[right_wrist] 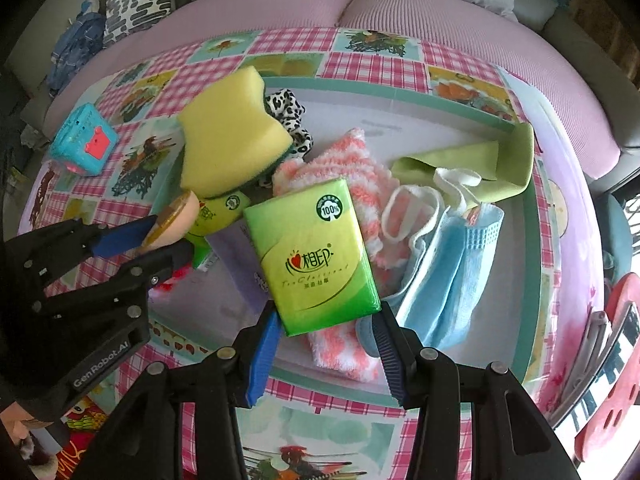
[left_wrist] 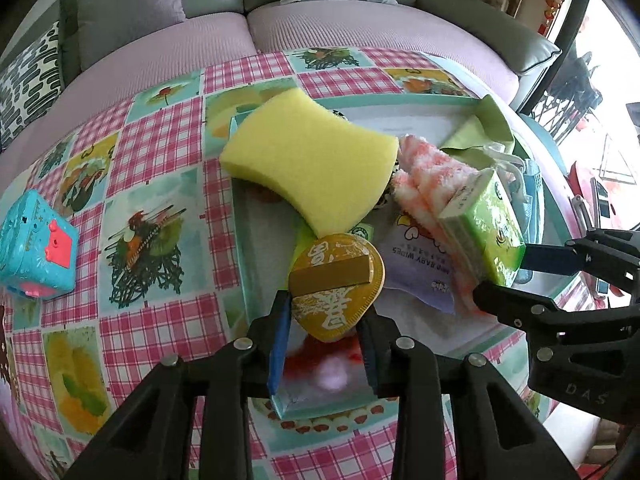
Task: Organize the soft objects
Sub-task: 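Carry the gold tin and tissue pack into the tray and open both tools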
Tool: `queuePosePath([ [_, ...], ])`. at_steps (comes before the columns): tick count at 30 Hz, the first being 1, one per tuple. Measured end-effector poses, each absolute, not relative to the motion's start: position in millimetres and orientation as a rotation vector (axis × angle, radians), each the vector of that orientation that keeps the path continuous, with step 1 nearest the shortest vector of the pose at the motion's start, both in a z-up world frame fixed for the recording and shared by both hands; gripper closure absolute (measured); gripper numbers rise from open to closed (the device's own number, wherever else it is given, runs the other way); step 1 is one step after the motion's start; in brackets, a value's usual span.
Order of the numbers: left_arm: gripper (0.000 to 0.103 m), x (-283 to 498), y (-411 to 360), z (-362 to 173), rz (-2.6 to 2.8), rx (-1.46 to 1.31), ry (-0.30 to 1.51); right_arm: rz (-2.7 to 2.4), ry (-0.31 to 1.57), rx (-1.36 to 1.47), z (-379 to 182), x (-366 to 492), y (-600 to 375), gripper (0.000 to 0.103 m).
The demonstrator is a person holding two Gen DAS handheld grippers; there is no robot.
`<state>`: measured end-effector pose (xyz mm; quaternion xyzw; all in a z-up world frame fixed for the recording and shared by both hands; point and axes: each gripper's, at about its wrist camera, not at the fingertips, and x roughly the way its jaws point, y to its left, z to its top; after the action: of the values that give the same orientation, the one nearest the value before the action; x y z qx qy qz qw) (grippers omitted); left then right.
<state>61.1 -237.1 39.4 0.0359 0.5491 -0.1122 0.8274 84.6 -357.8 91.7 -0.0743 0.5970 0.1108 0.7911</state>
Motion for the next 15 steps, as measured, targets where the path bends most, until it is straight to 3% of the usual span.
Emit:
queuePosePath([
  [6, 0.060, 56.0, -233.9, 43.5, -0.258, 0.066, 1.183, 0.234, 1.278, -0.165, 98.6, 82.9, -356.1, 0.052],
  [9, 0.045, 50.4, -230.0, 52.8, -0.256, 0.060, 1.164, 0.233, 1.271, -0.167, 103.8, 80.7, -354.8, 0.052],
  [15, 0.045, 43.3, -214.7, 69.7, -0.222, 0.031, 1.145, 0.242, 1.255, -0.186, 115.1, 72.7, -346.6, 0.043],
])
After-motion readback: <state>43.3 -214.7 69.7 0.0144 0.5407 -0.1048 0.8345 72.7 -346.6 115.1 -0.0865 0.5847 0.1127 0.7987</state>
